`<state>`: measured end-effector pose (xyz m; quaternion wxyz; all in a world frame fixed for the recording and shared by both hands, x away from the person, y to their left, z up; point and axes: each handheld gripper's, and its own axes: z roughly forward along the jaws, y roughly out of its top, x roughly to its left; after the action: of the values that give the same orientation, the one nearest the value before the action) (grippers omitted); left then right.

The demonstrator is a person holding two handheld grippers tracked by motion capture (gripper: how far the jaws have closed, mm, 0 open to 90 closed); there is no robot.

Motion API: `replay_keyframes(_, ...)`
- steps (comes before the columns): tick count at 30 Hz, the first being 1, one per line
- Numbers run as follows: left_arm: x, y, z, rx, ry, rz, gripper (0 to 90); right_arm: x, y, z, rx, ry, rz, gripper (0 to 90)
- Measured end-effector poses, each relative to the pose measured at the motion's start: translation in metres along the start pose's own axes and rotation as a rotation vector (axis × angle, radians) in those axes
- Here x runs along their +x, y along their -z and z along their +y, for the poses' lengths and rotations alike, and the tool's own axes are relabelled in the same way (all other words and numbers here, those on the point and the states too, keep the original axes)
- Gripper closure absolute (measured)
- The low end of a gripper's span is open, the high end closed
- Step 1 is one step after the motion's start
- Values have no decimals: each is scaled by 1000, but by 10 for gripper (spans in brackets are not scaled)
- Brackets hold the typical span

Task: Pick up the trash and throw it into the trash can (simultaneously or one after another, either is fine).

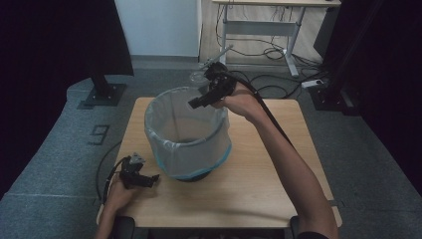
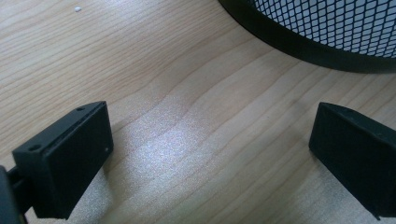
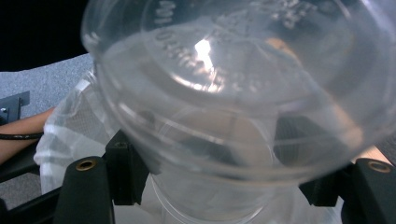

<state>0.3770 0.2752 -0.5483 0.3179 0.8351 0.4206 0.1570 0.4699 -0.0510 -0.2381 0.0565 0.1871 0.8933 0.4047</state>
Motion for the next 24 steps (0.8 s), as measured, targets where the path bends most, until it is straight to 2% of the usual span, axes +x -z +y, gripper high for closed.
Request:
replay_keyframes(8, 0, 0, 0, 0, -1, 0, 0, 5, -29, 8, 29, 21, 18, 297)
replay_keyframes(20, 0, 0, 0, 0, -1, -1, 0, 10, -64, 8, 90, 43, 27, 293)
replay_keyframes(22, 0, 0, 0, 0, -1, -1, 0, 10, -68, 8, 102, 43, 23, 264)
replay_keyframes(24, 0, 0, 0, 0, -1, -1, 0, 10, -73, 7, 112, 30, 0, 119)
